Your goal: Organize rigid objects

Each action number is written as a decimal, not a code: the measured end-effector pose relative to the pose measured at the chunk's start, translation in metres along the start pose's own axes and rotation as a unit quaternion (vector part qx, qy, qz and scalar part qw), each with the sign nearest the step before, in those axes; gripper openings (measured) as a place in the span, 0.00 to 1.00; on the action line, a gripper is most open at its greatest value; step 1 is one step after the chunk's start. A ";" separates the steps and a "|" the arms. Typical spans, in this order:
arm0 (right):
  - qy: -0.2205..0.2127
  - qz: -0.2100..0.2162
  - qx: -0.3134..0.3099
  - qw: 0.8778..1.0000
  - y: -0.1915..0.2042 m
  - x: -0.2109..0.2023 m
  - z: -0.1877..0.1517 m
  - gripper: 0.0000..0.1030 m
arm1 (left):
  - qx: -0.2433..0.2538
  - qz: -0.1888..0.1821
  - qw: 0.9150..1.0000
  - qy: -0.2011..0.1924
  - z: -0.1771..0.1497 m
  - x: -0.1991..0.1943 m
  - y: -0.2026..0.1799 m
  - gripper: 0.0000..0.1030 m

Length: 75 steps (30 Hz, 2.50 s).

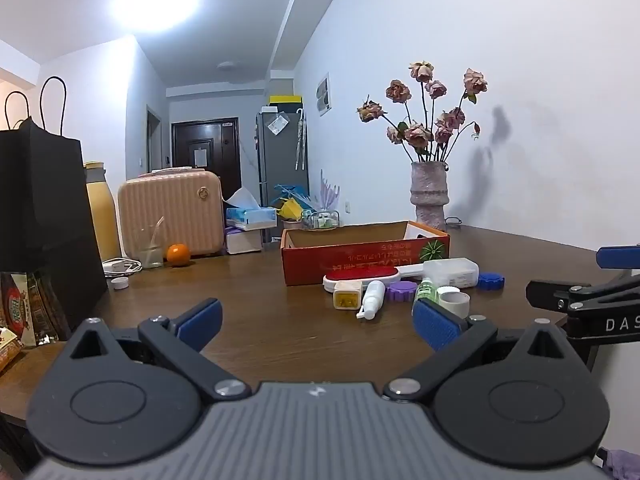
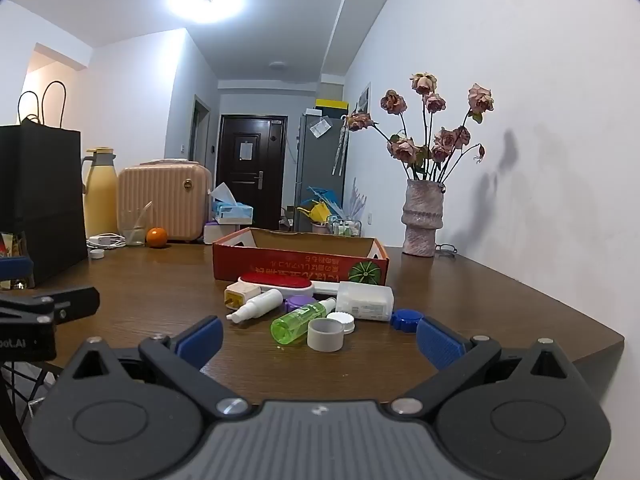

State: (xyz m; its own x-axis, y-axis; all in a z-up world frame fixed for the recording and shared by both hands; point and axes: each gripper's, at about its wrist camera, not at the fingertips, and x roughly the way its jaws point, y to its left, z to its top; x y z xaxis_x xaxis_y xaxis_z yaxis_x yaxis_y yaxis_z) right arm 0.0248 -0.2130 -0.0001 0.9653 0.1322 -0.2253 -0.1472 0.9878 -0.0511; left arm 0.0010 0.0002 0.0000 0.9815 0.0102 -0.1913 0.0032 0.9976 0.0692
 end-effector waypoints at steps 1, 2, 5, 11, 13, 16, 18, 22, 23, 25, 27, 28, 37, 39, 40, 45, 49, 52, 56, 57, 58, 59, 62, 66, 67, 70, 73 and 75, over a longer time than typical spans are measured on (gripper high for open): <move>0.000 0.000 0.001 1.000 0.000 0.000 0.000 1.00 | -0.001 0.003 1.000 0.001 0.000 0.001 0.001 1.00; 0.002 0.000 -0.001 1.000 0.000 0.000 0.000 1.00 | 0.010 -0.002 1.000 -0.007 0.000 0.000 -0.001 1.00; 0.000 0.001 0.000 1.000 0.001 -0.001 0.001 1.00 | 0.007 -0.004 1.000 -0.008 0.000 0.000 0.000 1.00; -0.007 -0.001 -0.008 1.000 0.002 -0.005 0.003 1.00 | 0.006 -0.005 1.000 -0.018 -0.003 0.001 0.000 1.00; -0.010 0.000 -0.009 1.000 0.005 -0.005 0.002 1.00 | 0.003 -0.004 1.000 -0.021 0.000 -0.003 0.000 1.00; -0.009 0.001 -0.007 1.000 0.002 -0.003 0.003 1.00 | 0.001 -0.006 1.000 -0.022 0.002 -0.004 0.000 1.00; -0.009 0.000 -0.008 1.000 0.003 -0.003 0.003 1.00 | 0.001 -0.009 1.000 -0.023 0.002 -0.004 0.000 1.00; -0.011 0.001 -0.011 1.000 0.002 -0.004 0.003 1.00 | 0.004 -0.011 1.000 -0.024 0.001 -0.004 0.000 1.00; -0.011 0.000 -0.011 1.000 0.002 -0.004 0.003 1.00 | 0.004 -0.011 1.000 -0.025 0.001 -0.005 -0.001 1.00; -0.011 -0.001 -0.010 1.000 0.002 -0.004 0.003 1.00 | 0.005 -0.010 1.000 -0.026 0.002 -0.006 0.000 1.00; -0.010 -0.002 -0.010 1.000 0.002 -0.004 0.003 1.00 | 0.004 -0.008 1.000 -0.026 0.002 -0.006 -0.001 1.00; -0.009 -0.003 -0.011 1.000 0.003 -0.003 0.003 1.00 | 0.004 -0.008 1.000 -0.025 0.003 -0.005 -0.001 1.00; -0.006 -0.006 -0.009 1.000 0.002 -0.001 0.002 1.00 | 0.002 -0.007 1.000 -0.020 0.002 -0.004 0.000 1.00; -0.005 -0.005 -0.010 1.000 0.003 0.000 0.002 1.00 | 0.003 -0.008 1.000 -0.018 0.002 -0.003 -0.001 1.00; -0.004 -0.006 -0.010 1.000 0.003 0.000 0.002 1.00 | 0.003 -0.008 1.000 -0.017 0.002 -0.002 -0.001 1.00; -0.001 -0.011 -0.010 1.000 0.002 0.001 0.000 1.00 | 0.004 -0.009 1.000 -0.018 0.002 -0.002 -0.001 1.00; -0.002 -0.012 -0.008 1.000 0.002 0.000 0.000 1.00 | 0.004 -0.011 1.000 -0.018 0.002 -0.002 -0.001 1.00; -0.003 -0.011 -0.010 1.000 0.001 0.000 0.000 1.00 | 0.003 -0.011 1.000 -0.018 0.002 -0.002 -0.001 1.00; -0.003 -0.014 -0.010 1.000 0.001 0.001 0.000 1.00 | 0.001 -0.010 1.000 -0.017 0.002 -0.002 0.000 1.00; -0.003 -0.014 -0.009 1.000 0.002 0.001 0.000 1.00 | 0.001 -0.009 1.000 -0.016 0.002 -0.002 0.000 1.00; -0.003 -0.014 -0.009 1.000 0.001 0.001 0.000 1.00 | 0.002 -0.009 1.000 -0.016 0.002 -0.002 0.000 1.00; -0.003 -0.014 -0.009 1.000 0.001 0.001 0.000 1.00 | 0.002 -0.009 1.000 -0.016 0.002 -0.002 0.000 1.00; -0.003 -0.012 -0.009 1.000 0.001 0.001 0.000 1.00 | -0.001 -0.008 1.000 -0.016 0.002 -0.002 0.001 1.00; 0.000 -0.013 -0.011 1.000 0.001 0.001 0.000 1.00 | 0.000 -0.010 1.000 -0.015 0.001 -0.002 0.000 1.00; 0.000 -0.013 -0.010 1.000 0.001 0.001 0.000 1.00 | 0.001 -0.012 1.000 -0.015 0.001 -0.002 0.000 1.00; 0.000 -0.016 -0.006 1.000 0.000 0.001 0.000 1.00 | 0.002 -0.011 1.000 -0.016 0.001 -0.002 0.001 1.00; 0.002 -0.016 -0.005 1.000 0.002 0.002 -0.001 1.00 | 0.001 -0.009 1.000 -0.015 0.001 -0.001 0.001 1.00; 0.002 -0.014 -0.007 1.000 0.004 0.002 -0.001 1.00 | 0.001 -0.008 1.000 -0.015 0.001 -0.001 0.000 1.00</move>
State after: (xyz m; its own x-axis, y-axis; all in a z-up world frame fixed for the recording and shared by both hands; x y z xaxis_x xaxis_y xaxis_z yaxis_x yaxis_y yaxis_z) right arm 0.0255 -0.2093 -0.0018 0.9680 0.1038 -0.2283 -0.1229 0.9898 -0.0713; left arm 0.0008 0.0005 0.0015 0.9864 -0.0082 -0.1639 0.0197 0.9974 0.0688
